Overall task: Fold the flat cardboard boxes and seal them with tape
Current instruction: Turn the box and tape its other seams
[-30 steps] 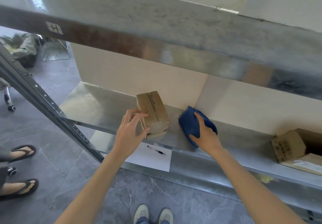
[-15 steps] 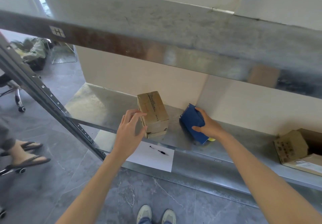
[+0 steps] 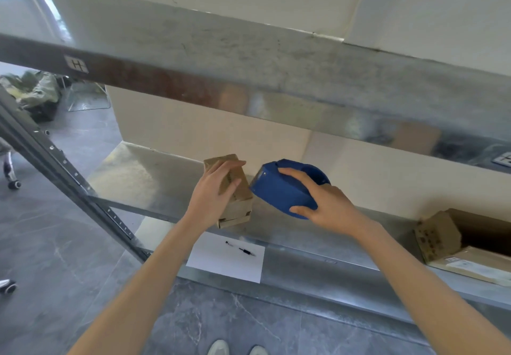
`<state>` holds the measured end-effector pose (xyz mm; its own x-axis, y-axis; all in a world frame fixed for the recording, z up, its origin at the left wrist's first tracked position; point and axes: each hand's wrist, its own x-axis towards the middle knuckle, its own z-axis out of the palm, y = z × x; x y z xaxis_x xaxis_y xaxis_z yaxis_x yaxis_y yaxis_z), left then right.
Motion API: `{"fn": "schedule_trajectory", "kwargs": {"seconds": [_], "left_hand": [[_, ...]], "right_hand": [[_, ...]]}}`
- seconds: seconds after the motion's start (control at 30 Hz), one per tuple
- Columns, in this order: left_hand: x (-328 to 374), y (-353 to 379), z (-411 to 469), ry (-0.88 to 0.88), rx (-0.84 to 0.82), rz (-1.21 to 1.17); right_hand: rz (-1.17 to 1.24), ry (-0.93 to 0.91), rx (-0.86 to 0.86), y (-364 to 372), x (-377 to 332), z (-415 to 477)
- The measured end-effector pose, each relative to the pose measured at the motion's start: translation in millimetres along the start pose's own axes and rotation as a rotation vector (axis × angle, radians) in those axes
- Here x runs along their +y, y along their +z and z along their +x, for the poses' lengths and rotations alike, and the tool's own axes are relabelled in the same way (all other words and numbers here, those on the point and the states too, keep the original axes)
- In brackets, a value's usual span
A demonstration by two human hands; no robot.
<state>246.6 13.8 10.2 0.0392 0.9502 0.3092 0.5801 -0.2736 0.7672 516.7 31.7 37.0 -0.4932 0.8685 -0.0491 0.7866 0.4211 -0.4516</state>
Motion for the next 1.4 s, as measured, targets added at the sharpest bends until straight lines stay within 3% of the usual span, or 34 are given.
{"fn": "schedule_trajectory", "kwargs": {"seconds": [0.2, 0.3, 0.6, 0.97, 1.4], "left_hand": [[5.0, -9.1, 5.8, -0.042, -0.230, -0.234], [2.3, -13.2, 1.6, -0.058, -0.267, -0.307], [-4.5, -12.2, -7.9, -0.213, -0.020, -0.302], [-22.7, -29.8, -34.8, -0.283, 0.122, -0.450], [-49.1, -19.9, -49.2, -0.295, 0.121, -0.350]], "right_hand": [[-0.064, -0.131, -0.058, -1.5, -23.8, -2.3], [-0.078, -0.170, -0.073, 0.2, -30.1, 0.0], [-0.140, -0.240, -0.109, 3.0, -49.1, 6.6], [-0.036, -0.187, -0.174, -5.7, -49.4, 11.6], [-0.033, -0.112, -0.231, -7.5, -33.8, 4.0]]}}
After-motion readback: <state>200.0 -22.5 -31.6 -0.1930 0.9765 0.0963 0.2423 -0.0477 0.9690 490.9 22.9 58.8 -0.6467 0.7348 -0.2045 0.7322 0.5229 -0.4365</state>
